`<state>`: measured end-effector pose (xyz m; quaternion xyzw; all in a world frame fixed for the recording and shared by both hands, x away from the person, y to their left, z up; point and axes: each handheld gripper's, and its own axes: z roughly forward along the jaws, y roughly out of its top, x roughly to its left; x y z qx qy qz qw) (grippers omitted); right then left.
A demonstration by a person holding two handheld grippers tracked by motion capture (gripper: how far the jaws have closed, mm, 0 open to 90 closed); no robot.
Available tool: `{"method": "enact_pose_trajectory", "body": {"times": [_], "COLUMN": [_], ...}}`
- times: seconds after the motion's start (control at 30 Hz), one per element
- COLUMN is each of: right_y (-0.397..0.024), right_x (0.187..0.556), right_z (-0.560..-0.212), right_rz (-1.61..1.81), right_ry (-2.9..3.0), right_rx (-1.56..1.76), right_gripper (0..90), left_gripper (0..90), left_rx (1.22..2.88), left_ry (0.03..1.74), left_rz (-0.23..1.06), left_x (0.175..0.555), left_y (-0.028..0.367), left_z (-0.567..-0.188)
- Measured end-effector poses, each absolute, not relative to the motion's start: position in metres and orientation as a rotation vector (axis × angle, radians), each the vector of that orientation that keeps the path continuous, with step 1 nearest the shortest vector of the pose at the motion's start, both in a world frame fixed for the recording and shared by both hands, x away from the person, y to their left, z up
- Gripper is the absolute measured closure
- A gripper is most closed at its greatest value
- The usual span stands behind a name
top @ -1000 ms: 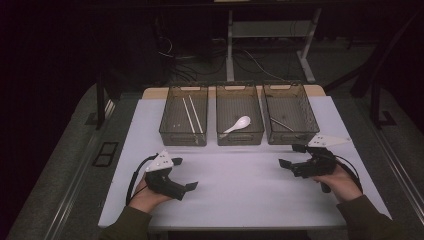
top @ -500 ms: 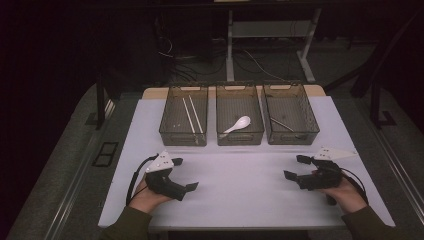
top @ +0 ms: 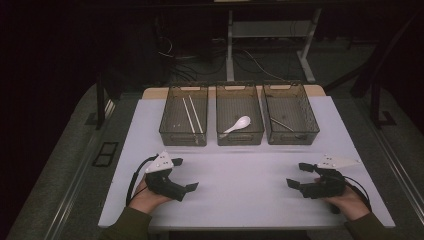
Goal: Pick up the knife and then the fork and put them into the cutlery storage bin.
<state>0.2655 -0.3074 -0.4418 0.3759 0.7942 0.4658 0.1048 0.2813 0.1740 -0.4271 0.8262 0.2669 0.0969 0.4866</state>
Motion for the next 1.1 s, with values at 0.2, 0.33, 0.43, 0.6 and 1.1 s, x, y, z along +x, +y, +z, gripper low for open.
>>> {"method": "enact_pose_trajectory", "body": {"times": [0.2, 0.33, 0.43, 0.6, 1.1], "right_y": [-0.3098, -0.3106, -0.3108, -0.3098, -0.3092], "right_x": [0.2620, 0.2599, 0.2604, 0.2605, 0.2600], "right_z": [-0.4438, -0.4445, -0.4440, -0.4439, -0.4424], "right_rz": [1.365, 1.368, 1.376, 1.377, 1.393], "right_ry": [2.342, 2.344, 2.339, 2.340, 2.337], "right_rx": [1.113, 1.111, 1.109, 1.100, 1.088], "right_gripper": [17.8, 17.8, 17.8, 17.8, 17.8], "left_gripper": [0.0, 0.0, 0.0, 0.0, 0.0], "left_rx": [2.007, 2.010, 2.011, 2.009, 2.004], "left_ry": [0.652, 0.651, 0.644, 0.645, 0.652], "left_rz": [0.235, 0.234, 0.239, 0.238, 0.238], "left_x": [0.2810, 0.2808, 0.2808, 0.2807, 0.2805], "left_y": [0.1736, 0.1737, 0.1740, 0.1743, 0.1747], "left_z": [-0.4280, -0.4279, -0.4276, -0.4276, -0.4273]}}
